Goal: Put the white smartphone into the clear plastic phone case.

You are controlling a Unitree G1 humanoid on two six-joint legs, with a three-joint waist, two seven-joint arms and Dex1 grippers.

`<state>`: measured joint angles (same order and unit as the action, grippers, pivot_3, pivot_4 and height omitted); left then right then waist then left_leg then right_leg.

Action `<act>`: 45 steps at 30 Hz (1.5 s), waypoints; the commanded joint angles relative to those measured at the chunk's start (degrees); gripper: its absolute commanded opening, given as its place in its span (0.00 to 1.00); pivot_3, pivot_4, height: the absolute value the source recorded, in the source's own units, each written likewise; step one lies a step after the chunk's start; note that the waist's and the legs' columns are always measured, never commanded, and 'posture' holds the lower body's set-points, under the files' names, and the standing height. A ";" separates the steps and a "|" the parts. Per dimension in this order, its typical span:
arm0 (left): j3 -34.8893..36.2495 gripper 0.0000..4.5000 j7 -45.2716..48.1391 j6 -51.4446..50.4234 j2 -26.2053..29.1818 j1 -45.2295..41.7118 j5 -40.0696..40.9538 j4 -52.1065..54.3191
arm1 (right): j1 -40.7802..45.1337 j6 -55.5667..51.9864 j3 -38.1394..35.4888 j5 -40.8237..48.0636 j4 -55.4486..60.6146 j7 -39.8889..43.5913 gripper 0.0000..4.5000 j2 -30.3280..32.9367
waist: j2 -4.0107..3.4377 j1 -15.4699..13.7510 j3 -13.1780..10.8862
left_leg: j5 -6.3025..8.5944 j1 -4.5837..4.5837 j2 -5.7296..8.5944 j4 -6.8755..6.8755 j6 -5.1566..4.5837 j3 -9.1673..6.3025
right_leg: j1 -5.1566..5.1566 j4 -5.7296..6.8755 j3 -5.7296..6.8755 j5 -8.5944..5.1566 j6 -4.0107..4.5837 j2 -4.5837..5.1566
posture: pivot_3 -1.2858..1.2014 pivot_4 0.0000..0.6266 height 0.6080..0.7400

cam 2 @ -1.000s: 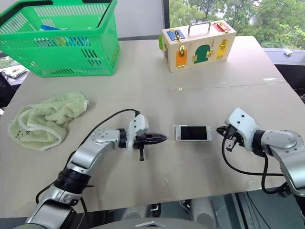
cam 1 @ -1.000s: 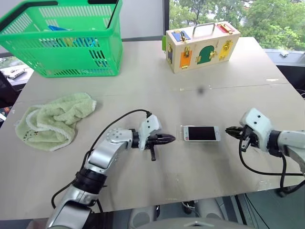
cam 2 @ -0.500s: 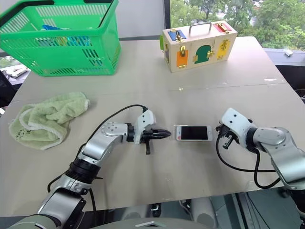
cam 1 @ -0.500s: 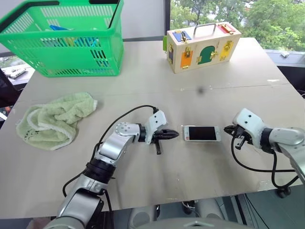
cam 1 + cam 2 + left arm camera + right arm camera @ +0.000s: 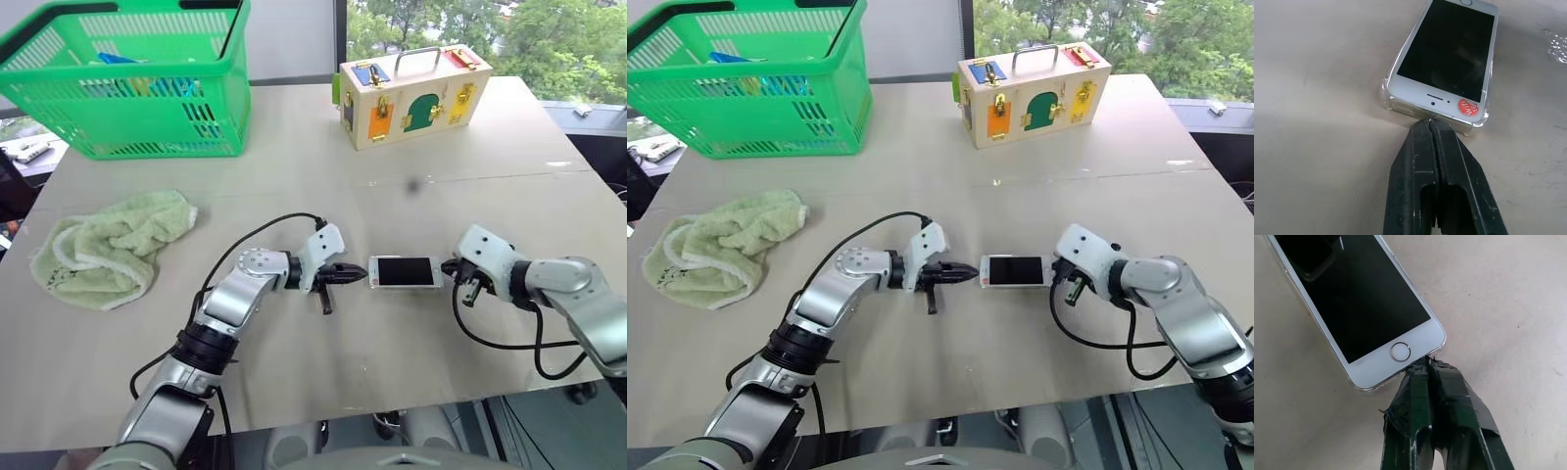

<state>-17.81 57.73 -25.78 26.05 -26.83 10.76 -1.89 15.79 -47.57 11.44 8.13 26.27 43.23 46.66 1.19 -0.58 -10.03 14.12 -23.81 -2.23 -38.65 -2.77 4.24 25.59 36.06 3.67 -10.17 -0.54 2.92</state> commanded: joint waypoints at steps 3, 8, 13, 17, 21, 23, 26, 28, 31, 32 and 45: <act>0.34 0.00 -0.86 -0.51 -0.61 0.29 0.45 3.05 | 1.49 -0.10 4.10 1.22 2.90 1.61 0.00 -3.45 | 0.04 0.17 0.02 | 0.00 0.07 -0.01 -0.03 0.00 -0.01 | 0.01 0.17 -0.02 -0.01 0.01 -0.04 | 0.52 0.24 1.00; 1.73 0.00 -1.81 -2.53 -0.04 1.96 1.22 5.81 | 2.92 0.32 5.39 0.67 1.98 2.54 0.00 -5.06 | 0.05 0.84 0.03 | 0.00 0.14 -0.06 -0.09 0.00 -0.05 | 0.03 0.38 -0.02 -0.02 0.03 -0.13 | 0.52 0.24 1.00; 4.14 0.00 -3.15 -6.88 1.84 4.76 2.55 12.00 | 5.13 2.39 7.92 -0.12 0.14 2.97 0.00 -7.76 | 0.08 1.72 0.04 | 0.00 0.21 -0.09 -0.10 0.01 -0.08 | 0.08 0.49 -0.16 -0.01 0.04 -0.23 | 0.52 0.24 1.00; 5.77 0.00 -3.77 -9.06 3.80 7.08 2.85 15.73 | 6.46 3.25 9.62 -0.66 -1.03 3.01 0.00 -10.15 | 0.09 1.66 0.04 | 0.00 0.24 -0.11 -0.10 0.01 -0.10 | 0.12 0.58 -0.19 -0.02 0.06 -0.26 | 0.52 0.24 1.00; 7.33 0.00 -3.97 -10.33 5.32 9.29 3.52 17.95 | 7.35 4.91 10.74 -1.96 -2.98 2.95 0.00 -12.01 | 0.11 1.59 0.05 | 0.00 0.24 -0.12 -0.10 0.02 -0.08 | 0.13 0.61 -0.21 -0.02 0.06 -0.23 | 0.52 0.24 1.00; 7.51 0.00 -4.12 -10.15 5.47 9.84 3.29 18.07 | 7.88 5.90 11.01 -2.63 -4.30 2.90 0.00 -12.79 | 0.11 1.61 0.05 | 0.00 0.24 -0.11 -0.11 0.02 -0.05 | 0.13 0.60 -0.24 -0.02 0.06 -0.22 | 0.52 0.24 1.00; 7.78 0.00 -4.56 -9.19 5.20 10.15 2.67 16.96 | 8.54 6.94 11.25 -3.34 -5.83 3.15 0.00 -13.55 | 0.13 1.63 0.07 | -0.01 0.25 -0.10 -0.12 0.02 -0.03 | 0.13 0.61 -0.25 -0.02 0.06 -0.20 | 0.52 0.24 1.00; 8.15 0.00 -4.73 -8.38 5.18 10.38 2.43 16.18 | 8.57 7.30 10.96 -3.73 -6.16 3.33 0.00 -13.61 | 0.13 1.63 0.07 | -0.01 0.28 -0.11 -0.12 0.02 -0.03 | 0.13 0.61 -0.28 -0.01 0.06 -0.20 | 0.52 0.24 1.00; 9.80 0.00 -4.75 -7.04 6.18 11.08 2.28 14.78 | 7.95 7.26 9.17 -4.56 -5.84 2.70 0.00 -12.64 | 0.13 1.60 0.07 | -0.01 0.31 -0.11 -0.12 0.02 -0.04 | 0.13 0.64 -0.28 0.00 0.09 -0.21 | 0.52 0.24 1.00; 10.86 0.00 -4.06 -6.62 6.96 11.13 2.66 13.86 | 7.55 7.26 7.92 -4.92 -5.67 2.10 0.00 -11.98 | 0.13 1.59 0.07 | -0.01 0.30 -0.11 -0.12 0.02 -0.06 | 0.13 0.65 -0.27 0.00 0.09 -0.21 | 0.52 0.24 1.00; 13.78 0.00 1.87 -9.56 5.83 6.01 14.13 12.65 | 4.00 5.01 -5.73 1.93 -2.00 0.60 0.00 -9.97 | 0.14 0.66 0.06 | -0.01 0.01 0.05 -0.12 0.03 0.06 | 0.22 0.36 -0.29 0.00 0.05 -0.01 | 0.52 0.24 1.00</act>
<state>-2.65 60.87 -34.38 32.99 -19.33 23.83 7.55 18.76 -42.31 6.67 9.16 22.44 44.39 37.13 1.33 0.08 -9.97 14.11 -23.80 -2.18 -38.78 -2.74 4.29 25.80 36.42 3.38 -10.17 -0.50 2.91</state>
